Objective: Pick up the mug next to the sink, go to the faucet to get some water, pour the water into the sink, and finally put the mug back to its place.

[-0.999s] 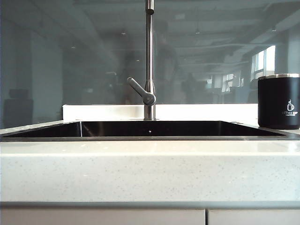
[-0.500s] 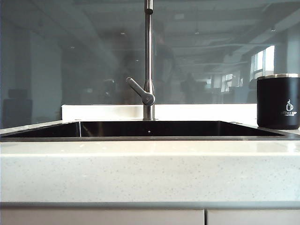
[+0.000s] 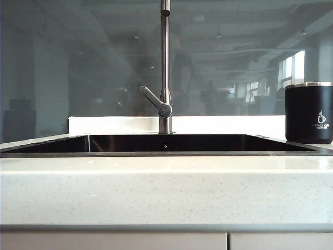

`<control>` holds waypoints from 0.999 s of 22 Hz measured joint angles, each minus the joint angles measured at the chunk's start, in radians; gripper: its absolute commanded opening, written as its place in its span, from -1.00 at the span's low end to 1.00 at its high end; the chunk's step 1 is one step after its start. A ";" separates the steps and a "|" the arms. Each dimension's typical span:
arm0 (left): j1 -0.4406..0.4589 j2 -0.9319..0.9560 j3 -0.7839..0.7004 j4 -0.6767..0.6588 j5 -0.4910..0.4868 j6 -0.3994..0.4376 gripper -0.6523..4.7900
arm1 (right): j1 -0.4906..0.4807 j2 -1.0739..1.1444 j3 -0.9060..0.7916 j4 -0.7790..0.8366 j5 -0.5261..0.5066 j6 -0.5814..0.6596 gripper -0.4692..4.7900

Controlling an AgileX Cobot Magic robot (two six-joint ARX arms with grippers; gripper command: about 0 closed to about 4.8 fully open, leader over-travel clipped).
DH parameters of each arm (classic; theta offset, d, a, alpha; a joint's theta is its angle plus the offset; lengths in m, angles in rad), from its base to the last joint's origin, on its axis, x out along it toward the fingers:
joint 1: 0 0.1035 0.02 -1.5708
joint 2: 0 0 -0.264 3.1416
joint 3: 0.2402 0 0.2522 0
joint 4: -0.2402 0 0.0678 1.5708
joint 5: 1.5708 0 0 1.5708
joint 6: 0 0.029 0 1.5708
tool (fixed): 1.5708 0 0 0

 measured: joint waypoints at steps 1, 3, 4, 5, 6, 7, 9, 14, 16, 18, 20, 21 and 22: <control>0.000 0.000 0.000 0.000 0.000 0.000 -0.77 | 0.000 0.000 0.000 0.000 0.000 0.000 -0.84; 0.000 0.000 0.000 0.000 0.001 0.000 -0.78 | 0.000 0.000 0.000 0.000 0.000 0.000 -0.84; 0.000 0.000 0.000 0.000 0.003 0.000 -0.78 | 0.000 0.000 0.000 0.000 0.000 0.000 -0.84; 0.000 0.000 0.000 0.000 0.003 0.000 -0.78 | 0.000 0.000 0.000 0.000 0.000 0.000 -0.84; 0.000 0.000 0.000 0.000 0.003 0.006 -0.78 | 0.000 0.000 0.000 0.000 0.000 0.000 -0.84; 0.000 0.000 0.000 0.000 0.005 0.014 -0.78 | 0.000 0.000 0.000 0.000 0.000 0.000 -0.84; 0.000 0.000 0.000 -0.001 0.023 0.039 -0.78 | 0.000 0.000 0.000 0.000 0.000 0.000 -0.84; 0.000 0.000 0.000 -0.017 0.038 0.054 -0.78 | 0.000 0.000 0.000 0.000 0.000 0.000 -0.84; 0.000 0.000 0.000 -0.016 0.053 0.073 -0.78 | 0.000 0.000 0.000 0.000 0.000 0.000 -0.84; 0.000 0.000 0.000 -0.024 0.053 0.084 -0.78 | 0.000 0.000 0.000 0.000 0.000 0.000 -0.84; 0.000 0.000 0.000 -0.039 0.053 0.090 -0.78 | 0.000 0.000 0.000 0.000 0.000 0.000 -0.84; 0.000 0.000 0.000 -0.041 0.053 0.091 -0.78 | 0.000 0.000 0.000 0.000 0.000 0.000 -0.84; 0.000 0.000 0.000 -0.042 0.053 0.091 -0.78 | 0.000 0.000 0.000 0.000 0.000 0.000 -0.84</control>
